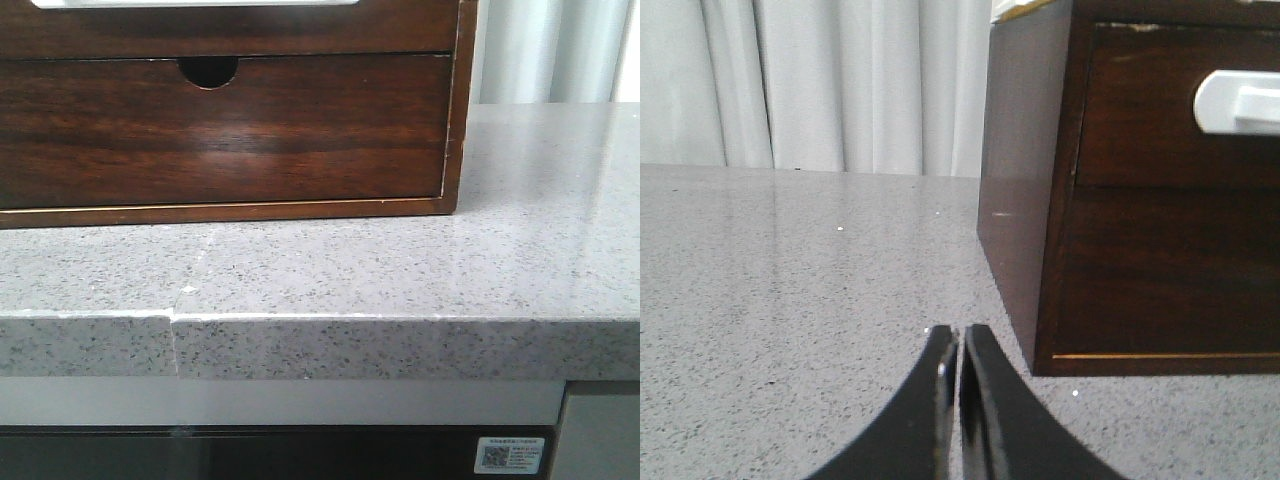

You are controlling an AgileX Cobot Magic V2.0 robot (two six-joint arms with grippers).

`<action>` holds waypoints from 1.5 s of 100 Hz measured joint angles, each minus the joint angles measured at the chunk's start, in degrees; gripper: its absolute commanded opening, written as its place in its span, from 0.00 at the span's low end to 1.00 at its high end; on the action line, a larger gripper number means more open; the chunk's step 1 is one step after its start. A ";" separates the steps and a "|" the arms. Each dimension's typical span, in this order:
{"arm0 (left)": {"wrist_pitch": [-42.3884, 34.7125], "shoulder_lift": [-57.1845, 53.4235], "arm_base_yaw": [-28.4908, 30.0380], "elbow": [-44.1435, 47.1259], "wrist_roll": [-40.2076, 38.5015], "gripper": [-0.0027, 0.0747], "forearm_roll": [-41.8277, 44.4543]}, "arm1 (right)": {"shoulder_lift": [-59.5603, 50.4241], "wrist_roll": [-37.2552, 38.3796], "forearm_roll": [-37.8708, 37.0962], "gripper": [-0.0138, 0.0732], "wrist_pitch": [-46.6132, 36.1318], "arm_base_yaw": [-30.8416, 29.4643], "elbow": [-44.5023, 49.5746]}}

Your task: Put scissors in drawer with both arms

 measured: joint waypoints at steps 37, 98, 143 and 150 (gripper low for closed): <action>16.57 6.45 0.00 -20.46 0.00 0.01 -0.98 | 10.46 0.00 0.62 0.08 12.44 0.00 -18.75; 23.43 18.77 0.00 -31.11 0.00 0.01 -0.98 | 29.53 0.00 -2.91 0.08 28.80 0.00 -33.71; 23.43 18.77 0.00 -31.11 0.00 0.02 -0.86 | 29.53 0.00 -2.91 0.12 28.80 0.00 -33.71; 23.43 18.77 0.00 -31.11 0.00 0.12 -0.78 | 29.53 0.00 -2.91 0.25 28.80 0.00 -33.71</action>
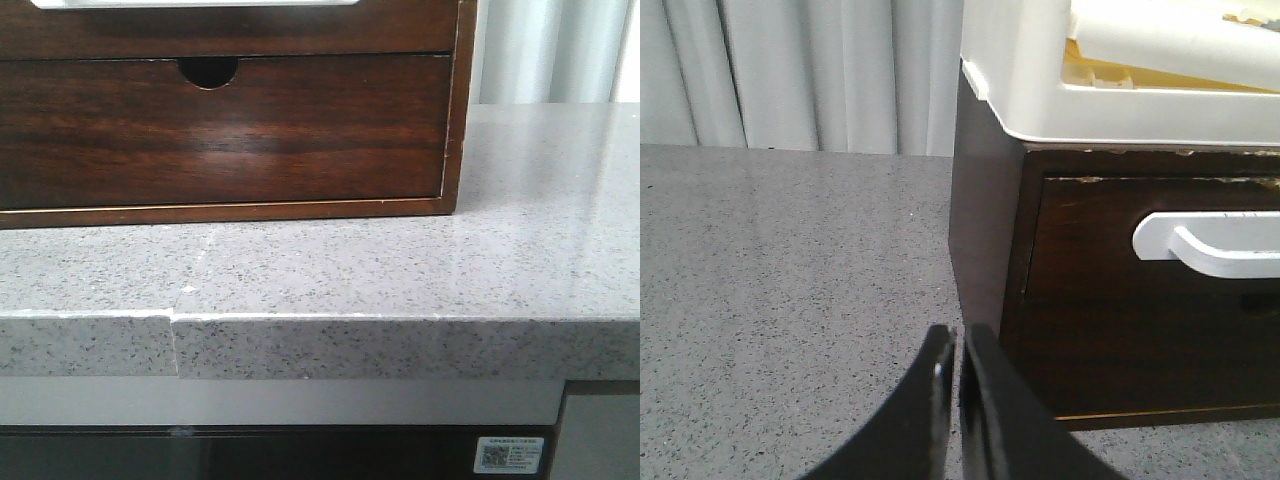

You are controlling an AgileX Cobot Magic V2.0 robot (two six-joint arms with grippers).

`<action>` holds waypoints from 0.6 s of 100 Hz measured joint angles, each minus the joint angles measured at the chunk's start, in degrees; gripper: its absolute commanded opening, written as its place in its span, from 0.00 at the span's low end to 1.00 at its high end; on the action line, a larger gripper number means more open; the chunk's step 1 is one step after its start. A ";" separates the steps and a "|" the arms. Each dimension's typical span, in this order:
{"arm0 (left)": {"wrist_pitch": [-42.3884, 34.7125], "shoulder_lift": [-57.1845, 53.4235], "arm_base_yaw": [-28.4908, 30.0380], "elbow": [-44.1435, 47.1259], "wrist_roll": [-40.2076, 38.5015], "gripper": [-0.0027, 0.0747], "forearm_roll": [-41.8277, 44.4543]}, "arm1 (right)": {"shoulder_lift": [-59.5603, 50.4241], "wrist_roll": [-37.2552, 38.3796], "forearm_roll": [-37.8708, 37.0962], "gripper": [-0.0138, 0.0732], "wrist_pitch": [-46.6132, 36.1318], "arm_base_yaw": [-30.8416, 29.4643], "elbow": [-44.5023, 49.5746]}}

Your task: Put scissors in drawer with both arms

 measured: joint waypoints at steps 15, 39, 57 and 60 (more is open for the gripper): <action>-0.18 0.00 0.00 0.00 0.00 0.60 1.51 | 0.00 0.00 0.00 0.64 -0.43 0.00 0.00; -0.18 0.00 0.00 0.00 0.00 0.73 2.14 | 0.00 0.00 -0.90 0.77 -1.71 0.00 0.00; -0.18 0.00 0.00 0.00 0.00 0.67 -0.84 | 0.00 -0.09 -0.96 0.77 -1.94 0.00 0.00; -0.18 0.00 0.00 0.00 0.00 0.67 -2.31 | 0.00 -0.09 -0.96 0.77 -1.94 0.00 0.00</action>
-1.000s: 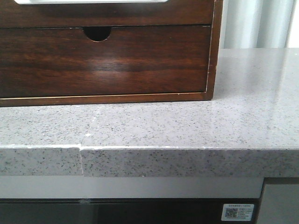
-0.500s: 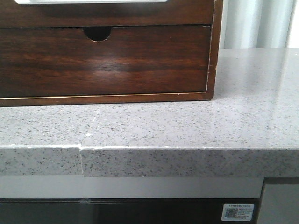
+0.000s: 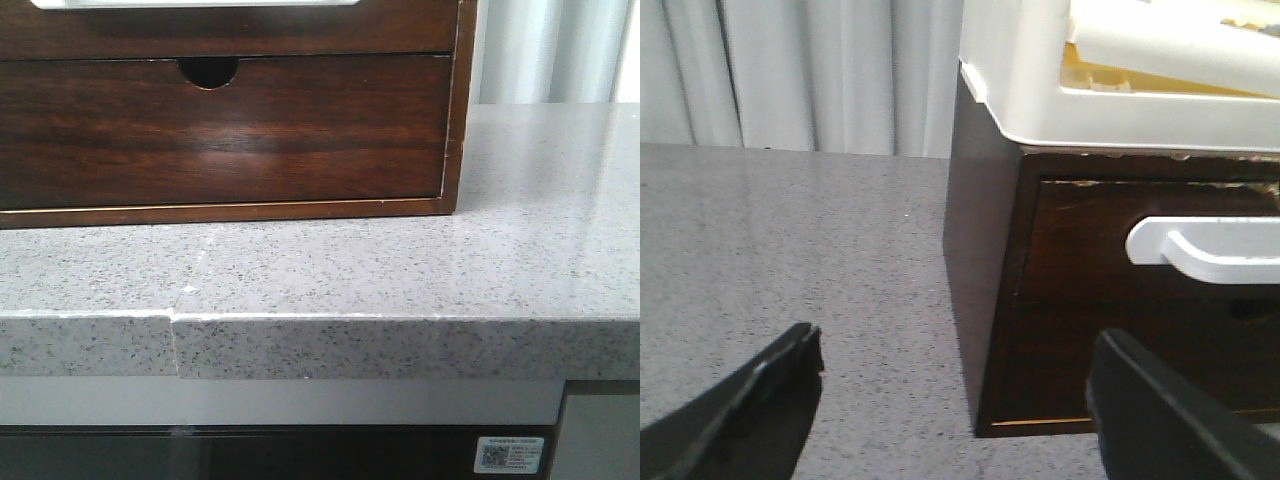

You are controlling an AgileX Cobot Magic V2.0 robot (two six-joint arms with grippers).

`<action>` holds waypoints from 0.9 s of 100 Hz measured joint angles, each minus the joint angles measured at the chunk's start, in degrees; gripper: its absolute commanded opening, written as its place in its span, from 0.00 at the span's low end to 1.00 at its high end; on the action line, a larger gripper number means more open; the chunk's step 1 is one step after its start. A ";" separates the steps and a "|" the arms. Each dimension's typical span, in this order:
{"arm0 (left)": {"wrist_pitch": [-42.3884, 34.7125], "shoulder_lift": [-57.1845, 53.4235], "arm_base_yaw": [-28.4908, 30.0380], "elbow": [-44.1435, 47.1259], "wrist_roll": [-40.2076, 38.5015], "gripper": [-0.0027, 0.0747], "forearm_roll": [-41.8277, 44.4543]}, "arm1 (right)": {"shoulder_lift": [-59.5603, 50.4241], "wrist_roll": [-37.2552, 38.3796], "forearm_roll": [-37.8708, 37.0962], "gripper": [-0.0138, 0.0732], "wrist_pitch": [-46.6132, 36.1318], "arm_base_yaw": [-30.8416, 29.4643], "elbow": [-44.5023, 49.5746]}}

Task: Put scissors in drawer with both arms
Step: 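Grasp the white drawer handle with the left gripper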

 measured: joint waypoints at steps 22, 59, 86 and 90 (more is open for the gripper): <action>-1.57 0.00 0.00 0.22 0.00 0.61 -24.55 | 0.00 0.00 -0.08 0.77 -0.13 0.00 0.00; -7.81 4.46 0.00 4.16 0.00 0.60 -52.68 | 0.00 0.00 -0.08 0.77 -0.15 0.00 0.00; -4.40 15.90 0.00 4.16 11.40 0.60 -67.39 | 0.00 0.00 -0.08 0.77 -0.38 0.00 0.00; -3.76 17.62 0.00 4.16 14.79 0.60 -70.97 | 0.00 0.00 -0.08 0.77 -0.38 0.00 0.00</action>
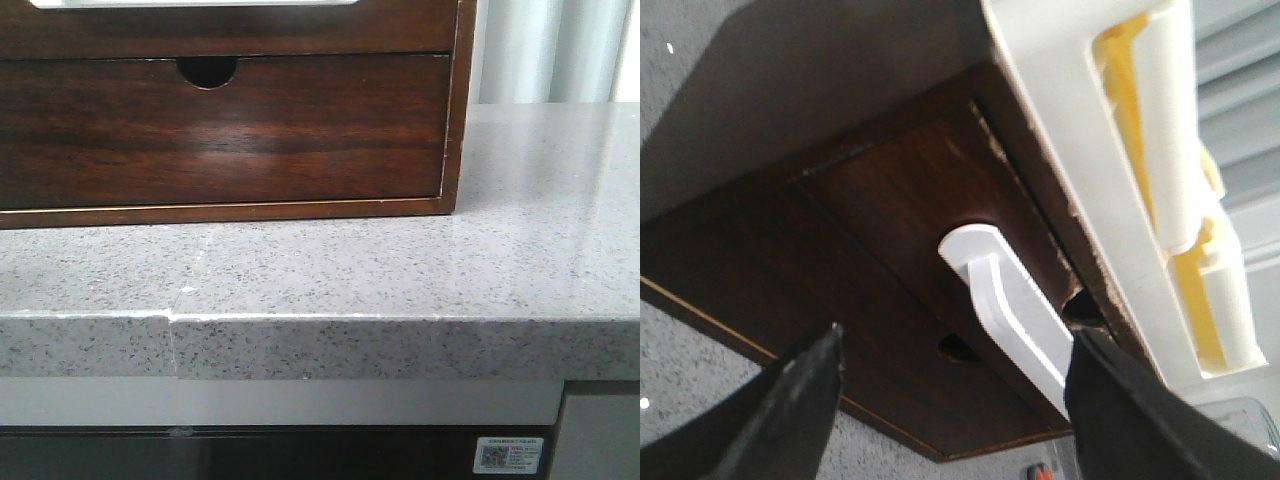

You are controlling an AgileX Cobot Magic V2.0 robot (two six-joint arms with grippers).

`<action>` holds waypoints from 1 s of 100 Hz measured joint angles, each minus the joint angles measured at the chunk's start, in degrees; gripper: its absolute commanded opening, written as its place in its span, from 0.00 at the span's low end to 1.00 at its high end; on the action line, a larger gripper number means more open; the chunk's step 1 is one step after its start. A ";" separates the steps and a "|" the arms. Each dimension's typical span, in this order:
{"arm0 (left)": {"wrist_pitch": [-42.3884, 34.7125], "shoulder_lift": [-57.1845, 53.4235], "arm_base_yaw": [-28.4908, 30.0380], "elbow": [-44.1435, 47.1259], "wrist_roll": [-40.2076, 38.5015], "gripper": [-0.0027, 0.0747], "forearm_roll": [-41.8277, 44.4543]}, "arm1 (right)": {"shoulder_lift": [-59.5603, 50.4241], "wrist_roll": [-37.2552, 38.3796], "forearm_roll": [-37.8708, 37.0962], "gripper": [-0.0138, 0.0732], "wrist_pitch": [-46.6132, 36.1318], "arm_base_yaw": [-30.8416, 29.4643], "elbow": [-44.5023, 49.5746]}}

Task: Put scissors in drawer with both arms
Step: 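Grasp the white drawer handle with the left gripper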

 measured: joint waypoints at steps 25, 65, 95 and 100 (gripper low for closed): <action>6.80 10.02 0.00 0.00 20.17 0.60 -20.47 | 0.00 0.00 0.00 0.77 -0.13 0.00 0.00; 18.69 25.33 0.00 -7.71 30.66 0.60 -24.00 | 0.00 0.00 0.00 0.77 -0.13 0.00 0.00; 25.09 34.17 0.00 -14.17 32.12 0.60 -24.00 | 0.00 0.00 0.00 0.77 -0.13 0.00 0.00; 25.90 35.31 0.00 -14.81 32.33 0.60 -23.89 | 0.00 0.00 0.00 0.77 -0.13 0.00 0.00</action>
